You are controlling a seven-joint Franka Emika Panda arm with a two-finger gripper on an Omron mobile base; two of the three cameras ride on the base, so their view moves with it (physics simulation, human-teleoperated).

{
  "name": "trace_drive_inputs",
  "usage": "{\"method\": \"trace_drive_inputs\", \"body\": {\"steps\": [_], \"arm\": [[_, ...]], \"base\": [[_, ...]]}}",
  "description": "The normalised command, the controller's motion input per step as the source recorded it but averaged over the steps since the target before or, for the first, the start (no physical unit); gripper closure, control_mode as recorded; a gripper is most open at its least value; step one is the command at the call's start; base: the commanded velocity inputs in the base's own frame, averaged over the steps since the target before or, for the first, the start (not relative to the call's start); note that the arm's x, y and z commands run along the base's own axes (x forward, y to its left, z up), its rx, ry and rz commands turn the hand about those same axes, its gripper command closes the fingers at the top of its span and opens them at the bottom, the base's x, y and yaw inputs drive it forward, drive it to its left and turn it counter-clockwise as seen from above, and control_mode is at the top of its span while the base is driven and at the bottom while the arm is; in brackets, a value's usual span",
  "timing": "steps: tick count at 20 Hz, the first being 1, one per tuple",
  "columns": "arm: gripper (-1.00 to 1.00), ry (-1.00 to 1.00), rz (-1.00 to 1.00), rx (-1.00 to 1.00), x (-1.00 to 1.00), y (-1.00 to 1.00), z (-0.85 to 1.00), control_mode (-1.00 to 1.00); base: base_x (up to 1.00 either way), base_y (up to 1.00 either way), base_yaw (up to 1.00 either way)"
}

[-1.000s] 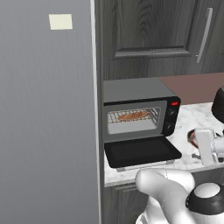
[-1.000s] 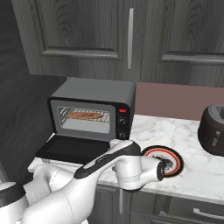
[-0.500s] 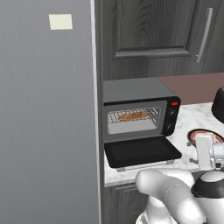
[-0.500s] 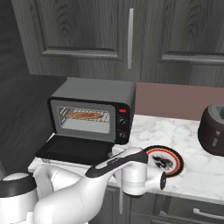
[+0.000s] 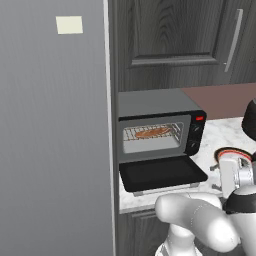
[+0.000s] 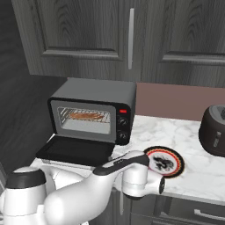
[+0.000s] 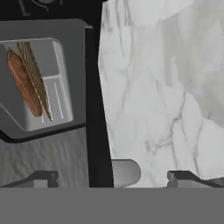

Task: Pull the toaster oven rack outwards. Pick up the baguette from the plate and place it on the toaster oven rack. Close the toaster oven door fully and set the temperature to the lowest setting.

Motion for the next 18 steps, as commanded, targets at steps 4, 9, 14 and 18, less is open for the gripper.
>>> {"method": "trace_drive_inputs", "body": {"steps": [4, 9, 14, 18], "arm": [[-1.00, 0.00, 0.00, 0.00, 0.00, 0.26, -0.04, -1.00], [-1.00, 0.00, 0.00, 0.00, 0.00, 0.30, 0.00, -1.00], [-1.00, 0.00, 0.00, 0.00, 0.00, 0.11, -0.02, -1.00], [-1.00, 0.00, 0.00, 0.00, 0.00, 0.12, 0.00, -1.00]], "base": [[0.00, 0.00, 0.00], [0.00, 0.00, 0.00], [0.00, 0.00, 0.00], [0.00, 0.00, 0.00]]}}
